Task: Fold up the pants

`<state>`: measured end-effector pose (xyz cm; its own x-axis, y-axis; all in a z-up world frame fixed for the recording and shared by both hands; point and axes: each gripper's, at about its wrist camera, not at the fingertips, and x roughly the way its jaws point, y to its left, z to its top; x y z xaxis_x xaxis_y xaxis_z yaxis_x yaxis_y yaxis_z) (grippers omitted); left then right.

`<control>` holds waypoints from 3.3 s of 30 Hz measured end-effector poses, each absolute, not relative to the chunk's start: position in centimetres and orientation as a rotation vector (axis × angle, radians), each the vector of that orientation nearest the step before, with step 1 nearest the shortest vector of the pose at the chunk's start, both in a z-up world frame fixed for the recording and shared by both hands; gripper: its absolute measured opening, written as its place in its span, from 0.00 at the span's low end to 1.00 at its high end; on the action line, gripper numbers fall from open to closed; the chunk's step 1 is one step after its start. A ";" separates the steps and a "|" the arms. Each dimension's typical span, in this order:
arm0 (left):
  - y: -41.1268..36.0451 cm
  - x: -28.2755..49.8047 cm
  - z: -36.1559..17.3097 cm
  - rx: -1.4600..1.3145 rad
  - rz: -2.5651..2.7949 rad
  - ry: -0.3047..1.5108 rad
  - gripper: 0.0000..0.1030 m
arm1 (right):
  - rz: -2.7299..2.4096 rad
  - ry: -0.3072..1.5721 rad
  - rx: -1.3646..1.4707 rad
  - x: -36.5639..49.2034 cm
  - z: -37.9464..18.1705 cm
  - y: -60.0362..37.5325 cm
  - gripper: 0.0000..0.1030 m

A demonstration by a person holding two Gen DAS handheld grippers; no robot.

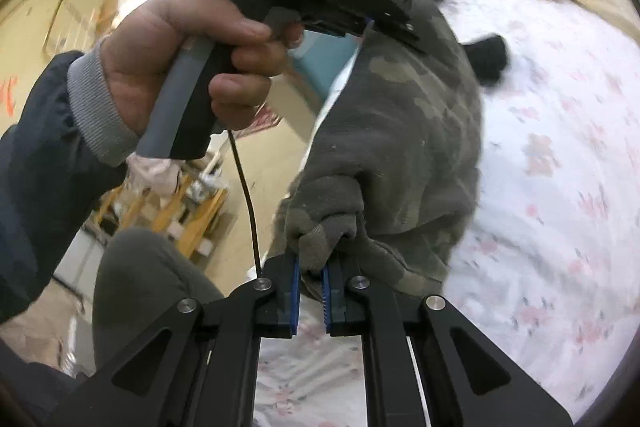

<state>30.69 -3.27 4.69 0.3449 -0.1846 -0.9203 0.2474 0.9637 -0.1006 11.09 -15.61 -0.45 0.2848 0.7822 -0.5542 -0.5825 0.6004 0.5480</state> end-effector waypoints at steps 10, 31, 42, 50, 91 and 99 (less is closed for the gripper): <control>12.0 28.2 -0.3 -0.031 -0.136 1.180 0.07 | 1.005 1.027 0.093 11.0 -4.0 -0.7 0.08; 18.7 27.4 -10.1 -0.190 0.056 1.271 0.65 | 0.645 1.179 0.778 15.6 -13.4 -14.9 0.83; 18.6 25.3 -11.6 -0.238 0.001 1.337 0.71 | 0.696 1.323 0.949 15.7 -21.1 -10.7 0.89; 17.3 26.4 -12.7 -0.161 0.033 1.370 0.72 | 0.671 1.243 0.865 15.5 -18.2 -9.4 0.42; 11.8 32.3 -11.1 -0.221 -0.293 1.295 0.83 | 0.472 1.245 0.823 20.3 -17.7 -22.1 0.89; 12.4 31.1 -15.2 -0.320 -0.335 1.372 0.87 | 0.513 1.187 0.855 21.8 -18.8 -21.4 0.84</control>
<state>31.06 12.42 -15.21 0.1652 -0.4129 -0.8957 0.0458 0.9104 -0.4112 21.85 -21.41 -18.77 0.3185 0.7448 -0.5863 0.0827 0.5943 0.7999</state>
